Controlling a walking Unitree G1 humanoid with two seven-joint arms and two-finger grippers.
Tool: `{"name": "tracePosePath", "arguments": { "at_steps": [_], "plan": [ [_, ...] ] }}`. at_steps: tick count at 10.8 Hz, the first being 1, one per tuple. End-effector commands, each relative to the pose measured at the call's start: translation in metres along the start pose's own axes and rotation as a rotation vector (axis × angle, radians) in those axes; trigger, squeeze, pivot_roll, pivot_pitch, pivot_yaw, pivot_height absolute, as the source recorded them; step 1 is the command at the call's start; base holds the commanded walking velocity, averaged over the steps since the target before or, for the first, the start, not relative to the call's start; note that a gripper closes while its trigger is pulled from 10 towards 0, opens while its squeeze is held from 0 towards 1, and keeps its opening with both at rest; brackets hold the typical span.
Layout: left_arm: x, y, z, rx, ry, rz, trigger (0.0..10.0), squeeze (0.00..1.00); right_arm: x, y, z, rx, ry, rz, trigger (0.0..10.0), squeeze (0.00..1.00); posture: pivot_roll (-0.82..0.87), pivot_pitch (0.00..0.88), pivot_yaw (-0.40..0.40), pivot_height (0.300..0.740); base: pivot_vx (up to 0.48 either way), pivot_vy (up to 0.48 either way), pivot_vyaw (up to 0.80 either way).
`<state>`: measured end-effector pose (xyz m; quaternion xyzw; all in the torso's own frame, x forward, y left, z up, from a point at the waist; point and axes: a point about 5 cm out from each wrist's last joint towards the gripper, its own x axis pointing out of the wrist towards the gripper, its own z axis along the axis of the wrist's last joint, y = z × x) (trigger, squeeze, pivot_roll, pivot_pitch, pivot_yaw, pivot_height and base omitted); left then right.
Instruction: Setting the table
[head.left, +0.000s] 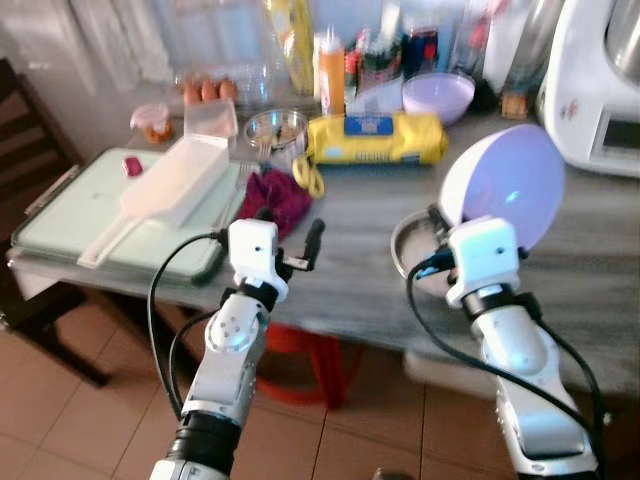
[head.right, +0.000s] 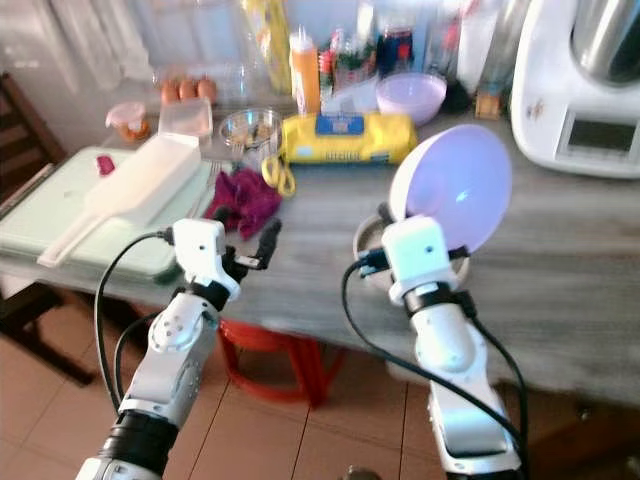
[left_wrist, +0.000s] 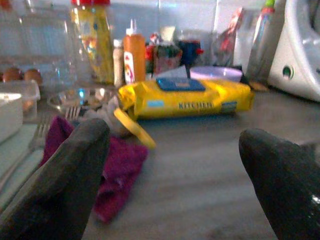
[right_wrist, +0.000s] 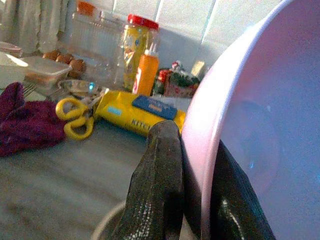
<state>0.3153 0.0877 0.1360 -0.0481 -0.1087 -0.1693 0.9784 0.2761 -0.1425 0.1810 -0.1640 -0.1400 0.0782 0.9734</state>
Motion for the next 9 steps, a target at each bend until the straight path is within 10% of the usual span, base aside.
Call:
{"name": "tracePosePath", "arguments": {
  "at_steps": [1,9],
  "plan": [
    [-0.004,0.005,-0.002,0.004,0.009,0.007,10.0,0.00,0.001,0.007,0.006,0.013,-0.023,0.021,10.0,0.00,-0.20,0.089,0.070,0.740,0.000,0.000,0.00],
    [-0.041,-0.016,0.001,-0.039,0.084,-0.460,10.0,0.00,0.014,0.007,-0.007,-0.031,0.072,0.257,10.0,0.00,-0.19,0.115,0.054,0.740,0.000,0.000,0.00]
  ]
}}
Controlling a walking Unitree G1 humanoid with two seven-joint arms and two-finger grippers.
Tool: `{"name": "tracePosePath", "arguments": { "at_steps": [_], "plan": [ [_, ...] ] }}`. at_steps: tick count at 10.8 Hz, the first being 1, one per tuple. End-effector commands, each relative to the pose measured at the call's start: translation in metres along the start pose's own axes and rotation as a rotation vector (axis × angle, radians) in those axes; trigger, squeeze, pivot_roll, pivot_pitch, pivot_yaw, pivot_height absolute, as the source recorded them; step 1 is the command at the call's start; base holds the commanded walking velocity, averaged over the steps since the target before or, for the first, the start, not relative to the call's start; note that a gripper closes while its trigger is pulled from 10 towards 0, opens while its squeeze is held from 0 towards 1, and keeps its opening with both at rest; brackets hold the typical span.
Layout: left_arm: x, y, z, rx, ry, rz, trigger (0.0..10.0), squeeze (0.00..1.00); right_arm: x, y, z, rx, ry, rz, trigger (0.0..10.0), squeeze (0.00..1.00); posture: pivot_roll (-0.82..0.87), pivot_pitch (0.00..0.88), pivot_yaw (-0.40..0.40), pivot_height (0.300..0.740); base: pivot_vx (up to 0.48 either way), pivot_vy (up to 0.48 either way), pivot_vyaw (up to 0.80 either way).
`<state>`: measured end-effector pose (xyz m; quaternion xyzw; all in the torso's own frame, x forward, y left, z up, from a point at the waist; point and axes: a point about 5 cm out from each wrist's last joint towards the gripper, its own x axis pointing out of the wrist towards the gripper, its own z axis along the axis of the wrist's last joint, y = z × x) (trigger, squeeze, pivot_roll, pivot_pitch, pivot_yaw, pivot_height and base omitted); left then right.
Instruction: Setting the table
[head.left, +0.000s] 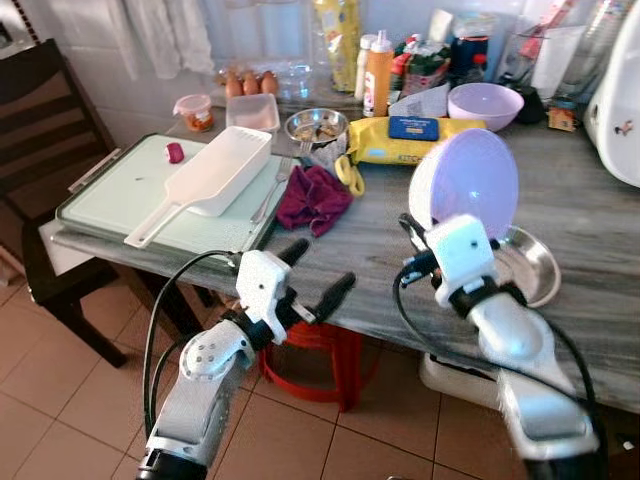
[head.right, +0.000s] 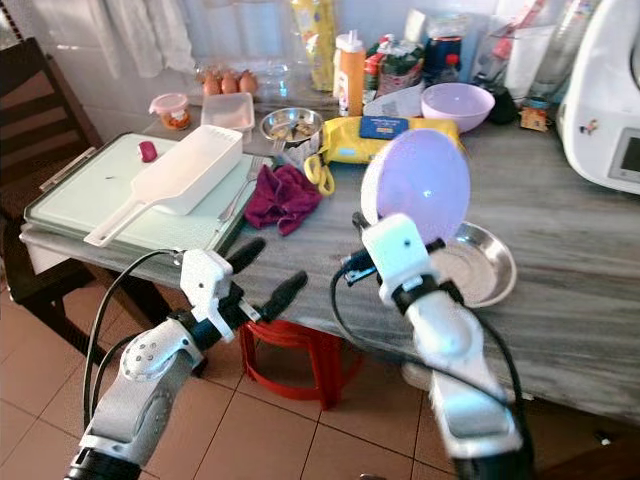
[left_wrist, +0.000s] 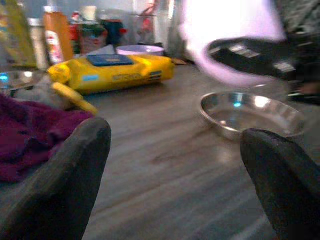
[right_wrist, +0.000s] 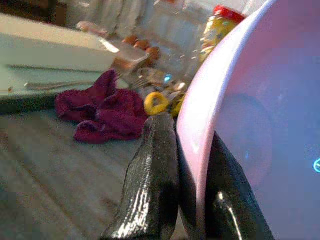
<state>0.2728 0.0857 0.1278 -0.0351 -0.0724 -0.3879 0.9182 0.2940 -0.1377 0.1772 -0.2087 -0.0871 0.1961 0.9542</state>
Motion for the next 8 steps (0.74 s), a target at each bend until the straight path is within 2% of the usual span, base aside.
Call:
{"name": "tracePosePath", "arguments": {
  "at_steps": [1,3,4,5,8],
  "plan": [
    [-0.001,-0.003,0.002,-0.005,-0.001,-0.025,10.0,0.00,0.003,0.000,-0.001,-0.004,0.012,0.038,10.0,0.00,-0.19,0.119,0.052,0.740,0.000,0.000,0.00],
    [-0.001,-0.011,0.004,-0.021,-0.004,-0.062,10.0,0.00,0.020,-0.011,-0.009,-0.025,0.068,0.120,10.0,0.00,-0.18,0.124,0.051,0.740,0.000,0.000,0.00],
    [-0.002,-0.014,0.002,-0.024,0.015,-0.082,10.0,0.00,0.025,-0.009,-0.017,-0.016,0.107,0.167,10.0,0.00,-0.18,0.125,0.047,0.740,0.000,0.000,0.00],
    [-0.002,-0.017,0.000,-0.039,0.023,-0.102,10.0,0.00,0.035,-0.010,-0.016,0.022,0.096,0.171,10.0,0.00,-0.17,0.123,0.045,0.740,0.000,0.000,0.00],
    [0.000,-0.018,0.000,-0.038,0.029,-0.104,10.0,0.00,0.047,0.002,-0.013,0.040,0.075,0.289,10.0,0.00,-0.17,0.120,0.041,0.740,0.000,0.000,0.00]
  ]
}}
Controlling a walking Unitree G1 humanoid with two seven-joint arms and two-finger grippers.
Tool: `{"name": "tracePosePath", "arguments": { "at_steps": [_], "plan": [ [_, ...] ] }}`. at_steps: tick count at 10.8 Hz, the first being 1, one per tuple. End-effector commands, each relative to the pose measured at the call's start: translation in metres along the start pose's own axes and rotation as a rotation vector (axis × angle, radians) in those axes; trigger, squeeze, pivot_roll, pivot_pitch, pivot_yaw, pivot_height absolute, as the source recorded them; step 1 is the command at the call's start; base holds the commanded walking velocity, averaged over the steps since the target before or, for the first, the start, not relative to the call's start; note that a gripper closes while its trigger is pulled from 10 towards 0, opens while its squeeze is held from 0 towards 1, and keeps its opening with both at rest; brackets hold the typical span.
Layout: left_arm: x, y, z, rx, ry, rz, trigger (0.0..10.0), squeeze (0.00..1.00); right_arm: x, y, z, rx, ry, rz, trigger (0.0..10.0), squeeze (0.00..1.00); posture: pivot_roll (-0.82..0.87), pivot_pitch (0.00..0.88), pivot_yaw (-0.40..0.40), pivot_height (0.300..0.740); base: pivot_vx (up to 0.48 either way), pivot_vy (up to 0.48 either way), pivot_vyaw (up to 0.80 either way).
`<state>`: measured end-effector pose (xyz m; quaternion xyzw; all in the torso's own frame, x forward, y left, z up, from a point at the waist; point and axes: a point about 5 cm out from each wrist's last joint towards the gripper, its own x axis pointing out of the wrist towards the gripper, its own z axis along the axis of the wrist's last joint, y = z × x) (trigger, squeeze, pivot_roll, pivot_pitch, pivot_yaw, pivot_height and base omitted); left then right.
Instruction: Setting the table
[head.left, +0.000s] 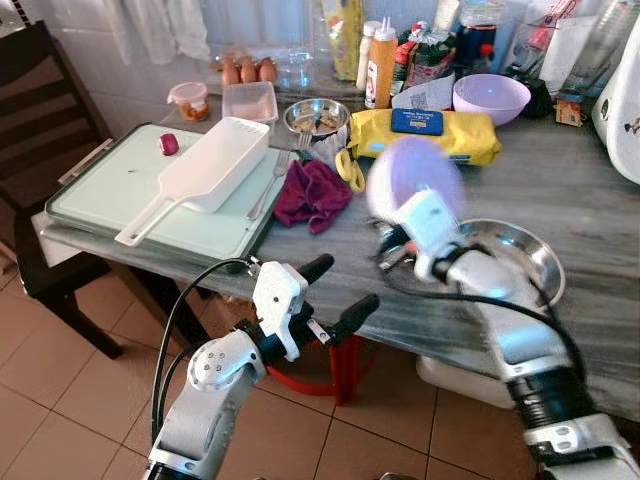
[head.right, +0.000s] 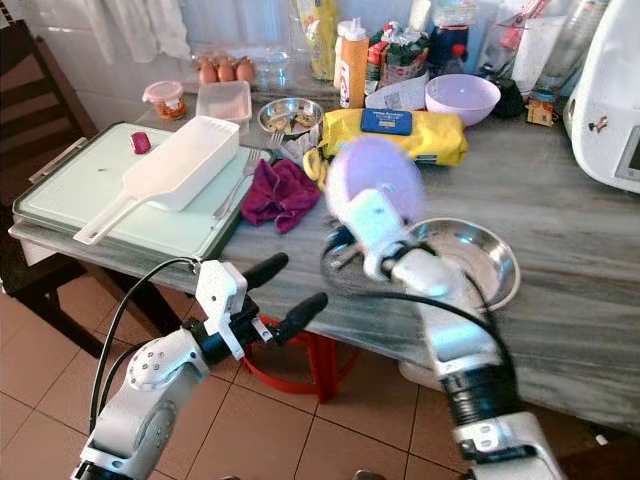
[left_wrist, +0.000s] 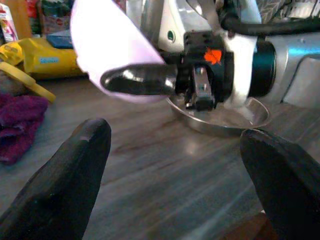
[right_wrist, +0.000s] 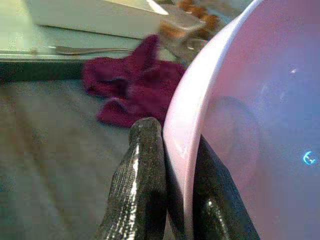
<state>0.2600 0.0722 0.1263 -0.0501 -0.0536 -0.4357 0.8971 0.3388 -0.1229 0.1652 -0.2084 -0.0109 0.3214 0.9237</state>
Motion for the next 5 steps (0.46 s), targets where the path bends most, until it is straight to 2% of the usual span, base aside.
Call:
{"name": "tracePosePath", "arguments": {
  "at_steps": [1,5],
  "plan": [
    [0.000,0.001,0.002,0.006,0.005,0.007,10.0,0.00,0.005,0.002,0.002,-0.004,-0.011,0.037,10.0,0.00,-0.17,0.119,0.039,0.740,0.000,0.000,0.00],
    [0.000,0.000,0.000,-0.004,0.014,0.015,10.0,0.00,0.004,0.004,-0.014,-0.015,0.091,0.099,10.0,0.00,-0.17,0.118,0.038,0.740,0.000,0.000,0.00]
  ]
}}
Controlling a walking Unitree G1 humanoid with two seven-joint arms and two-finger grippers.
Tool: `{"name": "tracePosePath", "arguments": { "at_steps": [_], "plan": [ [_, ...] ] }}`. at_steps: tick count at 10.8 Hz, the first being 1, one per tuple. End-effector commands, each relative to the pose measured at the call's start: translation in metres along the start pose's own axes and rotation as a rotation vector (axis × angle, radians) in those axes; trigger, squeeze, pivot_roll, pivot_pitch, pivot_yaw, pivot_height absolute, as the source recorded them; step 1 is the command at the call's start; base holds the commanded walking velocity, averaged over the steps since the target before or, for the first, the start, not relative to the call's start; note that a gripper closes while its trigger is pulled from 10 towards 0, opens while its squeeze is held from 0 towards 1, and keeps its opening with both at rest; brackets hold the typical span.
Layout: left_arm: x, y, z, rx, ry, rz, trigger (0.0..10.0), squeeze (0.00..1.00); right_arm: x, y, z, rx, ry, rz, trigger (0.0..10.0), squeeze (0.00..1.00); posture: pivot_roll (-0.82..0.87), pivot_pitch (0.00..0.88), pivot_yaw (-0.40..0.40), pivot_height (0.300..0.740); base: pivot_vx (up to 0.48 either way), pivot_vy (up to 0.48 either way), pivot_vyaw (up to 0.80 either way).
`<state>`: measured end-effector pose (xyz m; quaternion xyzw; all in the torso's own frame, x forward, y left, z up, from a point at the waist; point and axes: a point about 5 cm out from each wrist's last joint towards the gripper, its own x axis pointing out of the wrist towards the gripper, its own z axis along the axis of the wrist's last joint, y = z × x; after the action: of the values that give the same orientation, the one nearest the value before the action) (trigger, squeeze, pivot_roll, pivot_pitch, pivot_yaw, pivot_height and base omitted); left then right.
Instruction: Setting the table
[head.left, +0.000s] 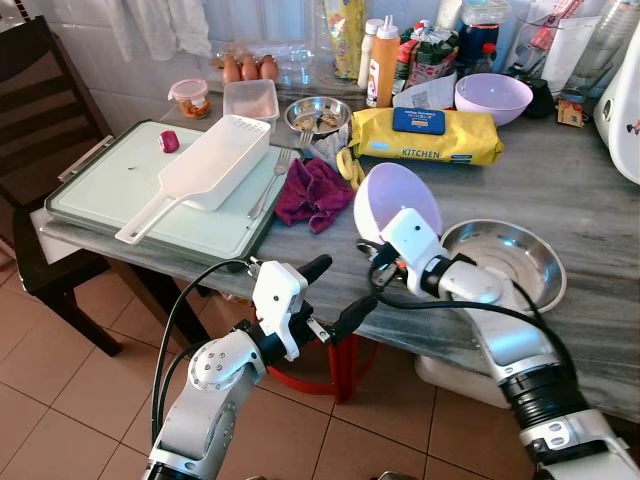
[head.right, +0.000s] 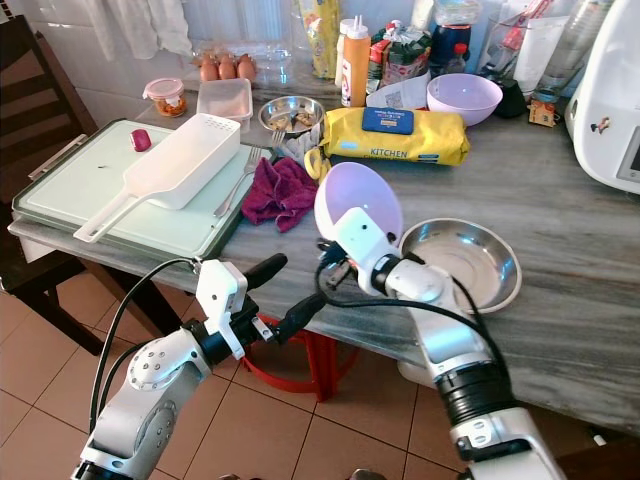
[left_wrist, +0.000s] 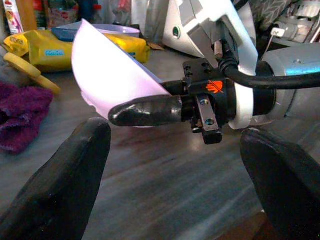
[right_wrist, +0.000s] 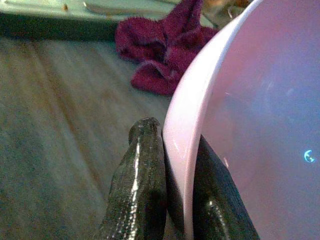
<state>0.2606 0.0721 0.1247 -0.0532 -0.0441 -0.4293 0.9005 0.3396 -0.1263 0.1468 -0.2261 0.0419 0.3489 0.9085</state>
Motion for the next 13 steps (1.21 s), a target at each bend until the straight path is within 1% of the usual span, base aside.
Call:
{"name": "tracePosePath", "arguments": {
  "at_steps": [1,2,3,4,5,8,11,13],
  "plan": [
    [0.000,0.000,0.002,0.009,0.000,-0.002,10.0,0.00,0.002,-0.002,0.004,-0.013,0.002,0.015,10.0,0.00,-0.17,0.118,0.039,0.740,0.000,0.000,0.00],
    [0.000,0.000,0.002,0.009,0.000,-0.004,10.0,0.00,0.000,-0.002,0.001,-0.041,0.027,0.022,10.0,0.00,-0.18,0.117,0.041,0.740,0.000,0.000,0.00],
    [0.001,0.000,0.002,0.010,0.000,-0.006,10.0,0.00,-0.001,-0.003,-0.002,-0.037,0.044,0.020,10.0,0.35,-0.18,0.117,0.042,0.740,0.000,0.000,0.00],
    [0.001,-0.001,0.002,0.010,0.002,-0.008,10.0,0.00,-0.002,-0.004,-0.003,-0.043,0.049,0.022,10.0,0.95,-0.18,0.116,0.043,0.740,0.000,0.000,0.00],
    [0.002,-0.001,0.002,0.009,0.005,-0.009,10.0,0.00,-0.002,-0.004,-0.003,-0.047,0.053,0.027,10.0,1.00,-0.18,0.117,0.041,0.740,0.000,0.000,0.00],
    [0.002,-0.001,0.000,0.006,0.015,-0.007,10.0,0.00,-0.002,-0.007,0.000,-0.063,0.050,0.019,10.0,1.00,-0.18,0.115,0.040,0.740,0.000,0.000,0.00],
    [0.003,-0.001,-0.002,0.008,0.027,-0.012,10.0,0.00,-0.003,-0.015,0.009,-0.092,0.020,-0.035,10.0,1.00,-0.18,0.109,0.043,0.740,0.000,0.000,0.00],
    [0.003,-0.001,-0.003,0.009,0.034,-0.018,10.0,0.00,-0.003,-0.019,0.014,-0.099,0.006,-0.053,10.0,1.00,-0.19,0.110,0.043,0.740,0.000,0.000,0.00]
  ]
}}
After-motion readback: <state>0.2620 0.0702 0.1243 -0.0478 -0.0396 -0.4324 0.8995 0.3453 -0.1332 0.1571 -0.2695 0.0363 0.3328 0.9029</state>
